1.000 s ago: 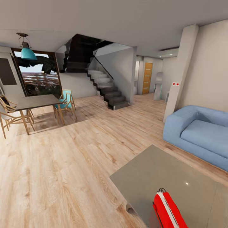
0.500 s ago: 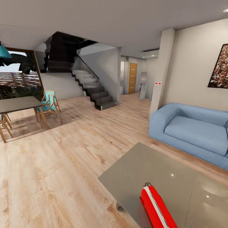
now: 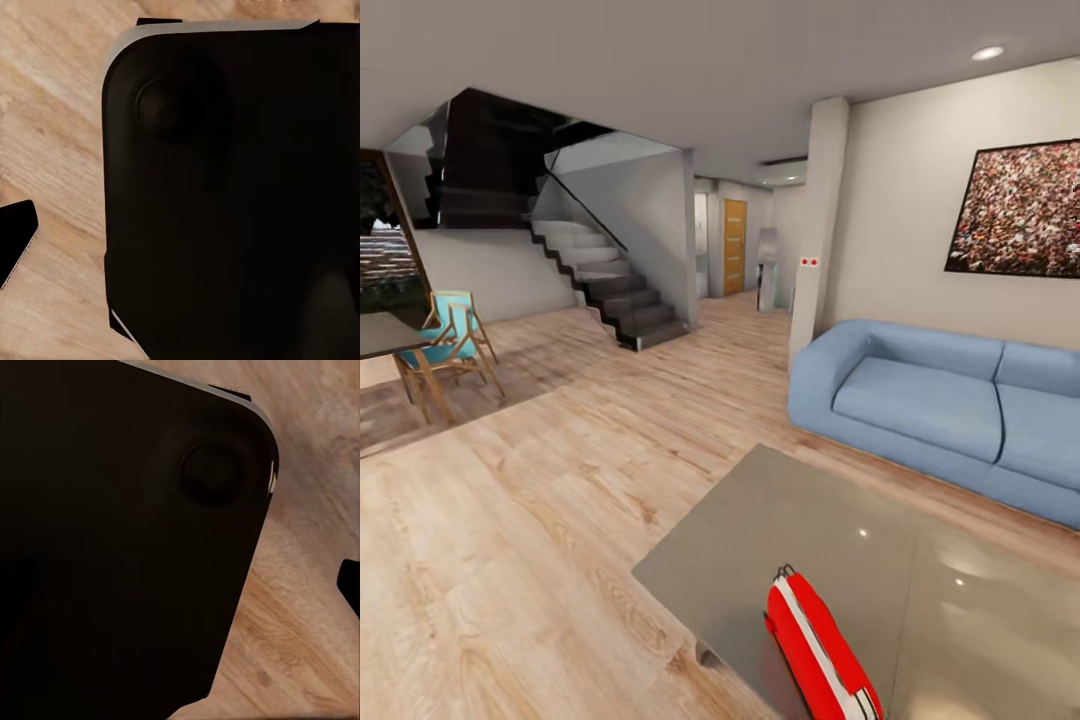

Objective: Turn on the radio receiver that's on the table in the living room.

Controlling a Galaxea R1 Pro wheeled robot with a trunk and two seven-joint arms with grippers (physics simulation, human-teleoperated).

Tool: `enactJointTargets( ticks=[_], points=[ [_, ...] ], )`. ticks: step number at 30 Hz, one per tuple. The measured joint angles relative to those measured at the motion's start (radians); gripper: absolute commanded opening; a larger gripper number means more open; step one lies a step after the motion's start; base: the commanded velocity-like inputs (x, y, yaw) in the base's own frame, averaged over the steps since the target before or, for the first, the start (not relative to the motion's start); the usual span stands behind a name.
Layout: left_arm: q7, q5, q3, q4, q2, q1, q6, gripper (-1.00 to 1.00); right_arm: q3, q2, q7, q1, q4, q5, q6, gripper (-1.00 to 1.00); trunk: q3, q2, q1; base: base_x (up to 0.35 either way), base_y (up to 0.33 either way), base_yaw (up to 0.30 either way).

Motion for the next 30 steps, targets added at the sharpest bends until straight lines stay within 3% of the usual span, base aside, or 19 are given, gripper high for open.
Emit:
enactJointTargets(
  ticks=[30],
  points=[
    [0.0,0.0,0.0,0.0,0.0,0.0,0.0,1.0,0.0,0.0,0.0,0.0,0.0,0.0,0.0,1.0,0.0,0.0,0.0,0.0,0.0,-0.286]
  ],
)
